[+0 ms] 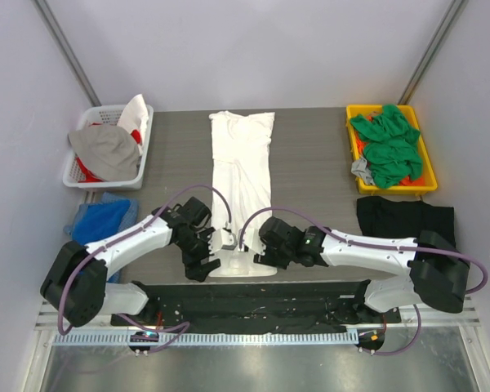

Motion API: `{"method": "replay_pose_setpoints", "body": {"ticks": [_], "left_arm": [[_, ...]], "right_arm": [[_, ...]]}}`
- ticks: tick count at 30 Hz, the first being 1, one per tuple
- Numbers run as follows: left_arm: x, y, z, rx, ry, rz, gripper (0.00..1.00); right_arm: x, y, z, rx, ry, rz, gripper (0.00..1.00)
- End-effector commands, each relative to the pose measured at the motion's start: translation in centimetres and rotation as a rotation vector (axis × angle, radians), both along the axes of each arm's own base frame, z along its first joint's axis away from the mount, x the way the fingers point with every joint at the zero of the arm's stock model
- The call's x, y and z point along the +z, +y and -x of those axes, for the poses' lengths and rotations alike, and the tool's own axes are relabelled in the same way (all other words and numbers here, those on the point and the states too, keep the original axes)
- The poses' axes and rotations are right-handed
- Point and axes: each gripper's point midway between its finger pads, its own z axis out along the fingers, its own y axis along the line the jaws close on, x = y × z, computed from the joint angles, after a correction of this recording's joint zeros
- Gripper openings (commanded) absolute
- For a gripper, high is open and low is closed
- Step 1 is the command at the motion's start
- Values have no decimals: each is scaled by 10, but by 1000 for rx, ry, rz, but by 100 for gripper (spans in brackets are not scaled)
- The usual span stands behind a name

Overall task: Fold and stack the t-shirts
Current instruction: Grab the bottom of the folded rectangular tshirt with both arms

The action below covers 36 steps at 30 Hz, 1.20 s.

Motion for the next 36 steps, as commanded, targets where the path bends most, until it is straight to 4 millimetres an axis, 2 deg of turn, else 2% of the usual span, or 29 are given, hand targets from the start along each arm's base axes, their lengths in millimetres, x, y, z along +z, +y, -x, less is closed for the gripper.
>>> {"method": "replay_pose_setpoints", "body": {"ticks": [1, 8, 13, 19, 27, 32, 35, 36], "left_arm": [[4, -25, -8, -23, -24, 57, 81], [-10, -40, -14, -26, -25, 37, 81], [-7, -50, -22, 13, -51, 43, 80], [-26, -38, -23, 13, -73, -78, 76], [-40, -26, -27, 37, -112, -168, 67], [-51, -14, -21, 16, -116, -246, 53], [-52, -10, -17, 7, -112, -276, 48], [-52, -8, -14, 4, -106, -287, 44]], "right_arm": [[12, 8, -5, 3, -37, -52, 52], [18, 8, -5, 6, -48, -66, 52], [20, 7, -3, 9, -49, -76, 52], [24, 6, -3, 14, -51, -85, 52], [27, 5, 0, 22, -53, -94, 52], [28, 4, 0, 21, -56, -96, 52], [29, 4, 0, 24, -57, -99, 52], [28, 3, 0, 22, -58, -97, 52]]}}
